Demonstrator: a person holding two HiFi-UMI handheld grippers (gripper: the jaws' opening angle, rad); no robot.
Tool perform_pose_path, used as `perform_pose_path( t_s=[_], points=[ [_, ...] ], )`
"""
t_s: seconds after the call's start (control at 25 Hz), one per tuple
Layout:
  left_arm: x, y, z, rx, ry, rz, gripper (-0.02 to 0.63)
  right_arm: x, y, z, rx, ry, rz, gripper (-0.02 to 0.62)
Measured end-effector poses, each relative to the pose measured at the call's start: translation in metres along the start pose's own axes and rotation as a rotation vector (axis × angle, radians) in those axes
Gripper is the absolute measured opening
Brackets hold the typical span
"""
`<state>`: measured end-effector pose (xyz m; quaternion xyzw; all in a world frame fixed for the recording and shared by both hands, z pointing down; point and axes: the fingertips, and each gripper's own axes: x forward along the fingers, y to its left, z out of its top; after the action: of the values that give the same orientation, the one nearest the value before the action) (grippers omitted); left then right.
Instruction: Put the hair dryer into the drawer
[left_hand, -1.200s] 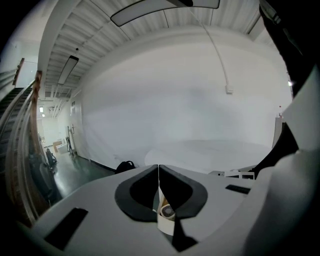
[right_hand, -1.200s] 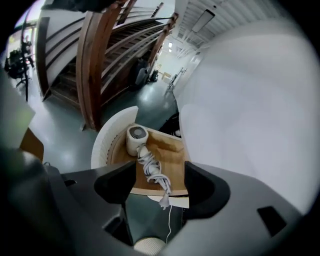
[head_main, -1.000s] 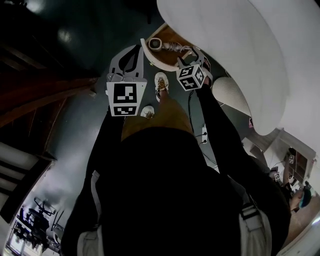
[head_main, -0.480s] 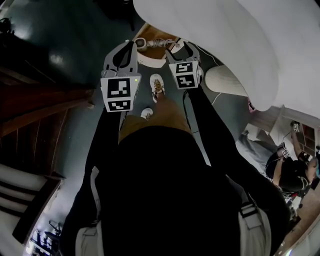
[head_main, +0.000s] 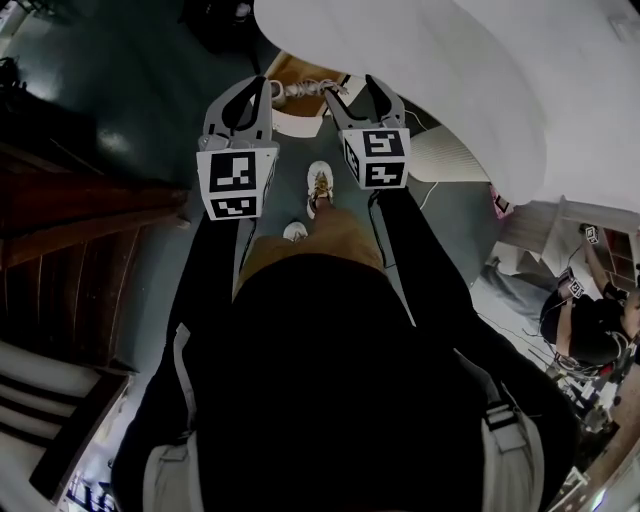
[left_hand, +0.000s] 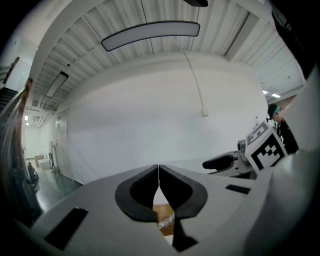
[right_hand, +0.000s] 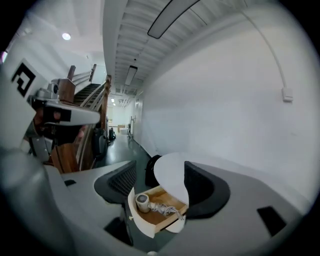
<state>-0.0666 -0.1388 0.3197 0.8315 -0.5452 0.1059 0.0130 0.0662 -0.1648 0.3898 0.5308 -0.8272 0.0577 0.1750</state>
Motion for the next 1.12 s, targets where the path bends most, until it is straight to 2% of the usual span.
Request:
perform_pose_path(
  t_s=[0.24, 0.48, 0.56, 0.68, 0.8, 1.0, 1.12],
  points=[
    [-0.011, -0.008, 0.009, 0.001, -0.007, -0.022, 0.018, -0.036, 0.004, 0.041, 0.0, -0.124, -0.001, 0.307],
    [-0.024, -0.017, 0.025, 0.019, -0.038, -0.019, 0.018, -0.068, -0.005, 0.061, 0.002, -0.179, -0.02, 0.236],
    [-0.025, -0.019, 0.031, 0.025, -0.048, -0.017, 0.018, -0.075, -0.008, 0.065, -0.001, -0.193, -0.025, 0.203],
    [-0.026, -0.021, 0.041, 0.041, -0.061, -0.016, 0.018, -0.084, -0.015, 0.072, 0.003, -0.233, -0.05, 0.079],
    [-0.027, -0.025, 0.053, 0.052, -0.082, -0.011, 0.018, -0.092, -0.016, 0.081, 0.028, -0.274, -0.038, 0.042],
    [-0.033, -0.035, 0.068, 0.061, -0.115, -0.006, 0.018, -0.108, -0.01, 0.093, -0.023, -0.301, -0.043, 0.028],
    [-0.031, -0.045, 0.078, 0.094, -0.129, -0.02, 0.018, -0.116, -0.009, 0.1, -0.043, -0.325, -0.022, 0.028]
  ],
)
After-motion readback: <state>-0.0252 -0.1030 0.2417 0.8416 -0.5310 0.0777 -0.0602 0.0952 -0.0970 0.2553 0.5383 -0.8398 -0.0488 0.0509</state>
